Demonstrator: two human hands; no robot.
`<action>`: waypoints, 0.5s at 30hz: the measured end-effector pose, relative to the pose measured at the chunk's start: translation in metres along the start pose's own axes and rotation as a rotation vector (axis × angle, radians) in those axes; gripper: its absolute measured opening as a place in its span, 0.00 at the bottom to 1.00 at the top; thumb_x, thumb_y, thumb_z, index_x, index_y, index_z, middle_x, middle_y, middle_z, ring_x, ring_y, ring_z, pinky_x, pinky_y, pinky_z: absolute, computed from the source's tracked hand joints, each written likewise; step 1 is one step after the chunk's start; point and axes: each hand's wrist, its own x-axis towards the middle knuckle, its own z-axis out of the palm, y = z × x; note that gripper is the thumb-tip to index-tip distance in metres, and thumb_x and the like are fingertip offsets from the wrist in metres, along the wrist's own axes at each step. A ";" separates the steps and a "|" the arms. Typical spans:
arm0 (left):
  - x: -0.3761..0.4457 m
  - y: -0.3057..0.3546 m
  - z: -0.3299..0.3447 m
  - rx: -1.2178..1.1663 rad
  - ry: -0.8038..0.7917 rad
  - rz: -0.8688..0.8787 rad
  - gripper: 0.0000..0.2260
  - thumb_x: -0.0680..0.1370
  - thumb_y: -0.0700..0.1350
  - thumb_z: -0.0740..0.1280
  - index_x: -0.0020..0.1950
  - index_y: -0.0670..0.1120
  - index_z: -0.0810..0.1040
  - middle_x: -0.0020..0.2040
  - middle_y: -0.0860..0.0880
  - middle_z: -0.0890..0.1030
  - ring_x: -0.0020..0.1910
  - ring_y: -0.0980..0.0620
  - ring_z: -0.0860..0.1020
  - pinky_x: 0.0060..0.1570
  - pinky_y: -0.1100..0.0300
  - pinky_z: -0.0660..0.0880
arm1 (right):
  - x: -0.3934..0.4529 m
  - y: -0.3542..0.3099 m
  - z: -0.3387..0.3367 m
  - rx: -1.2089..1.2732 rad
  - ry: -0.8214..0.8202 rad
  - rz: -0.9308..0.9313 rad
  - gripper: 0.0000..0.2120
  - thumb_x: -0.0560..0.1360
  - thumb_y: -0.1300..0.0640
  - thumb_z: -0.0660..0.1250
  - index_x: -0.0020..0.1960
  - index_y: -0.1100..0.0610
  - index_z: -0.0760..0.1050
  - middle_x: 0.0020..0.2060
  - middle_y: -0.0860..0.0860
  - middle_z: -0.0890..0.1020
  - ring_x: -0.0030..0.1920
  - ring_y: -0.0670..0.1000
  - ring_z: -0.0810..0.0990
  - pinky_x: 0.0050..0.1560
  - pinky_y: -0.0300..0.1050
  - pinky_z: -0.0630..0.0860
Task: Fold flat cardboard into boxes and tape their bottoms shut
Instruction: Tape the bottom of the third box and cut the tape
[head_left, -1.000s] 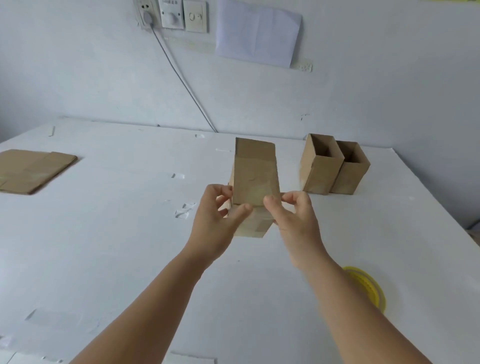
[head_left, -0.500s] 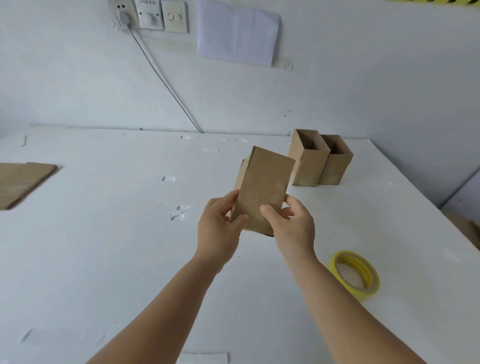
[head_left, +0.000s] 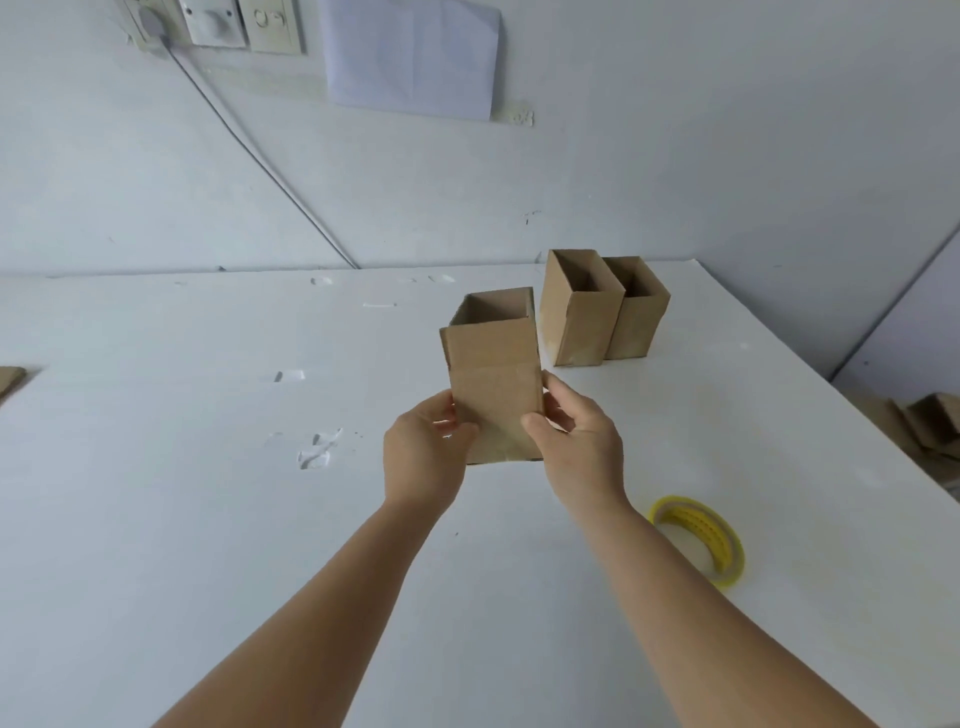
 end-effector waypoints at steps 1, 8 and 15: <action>0.007 0.001 0.006 0.015 0.012 -0.014 0.14 0.72 0.40 0.66 0.52 0.54 0.83 0.41 0.59 0.83 0.37 0.61 0.79 0.33 0.69 0.71 | 0.008 0.003 0.000 -0.029 0.014 -0.008 0.22 0.74 0.59 0.67 0.67 0.47 0.74 0.54 0.48 0.81 0.53 0.45 0.79 0.55 0.43 0.77; 0.067 0.004 0.058 0.160 0.059 -0.047 0.12 0.73 0.42 0.65 0.53 0.53 0.82 0.44 0.58 0.82 0.40 0.56 0.79 0.39 0.61 0.76 | 0.077 0.032 0.009 -0.177 0.092 -0.008 0.19 0.75 0.59 0.66 0.65 0.50 0.76 0.48 0.50 0.82 0.47 0.48 0.80 0.50 0.44 0.78; 0.123 -0.023 0.108 0.251 0.087 -0.127 0.13 0.77 0.45 0.64 0.59 0.54 0.81 0.53 0.56 0.83 0.40 0.57 0.76 0.34 0.70 0.68 | 0.134 0.075 0.019 -0.193 0.004 0.063 0.17 0.76 0.63 0.63 0.64 0.53 0.76 0.54 0.48 0.83 0.53 0.49 0.80 0.51 0.37 0.74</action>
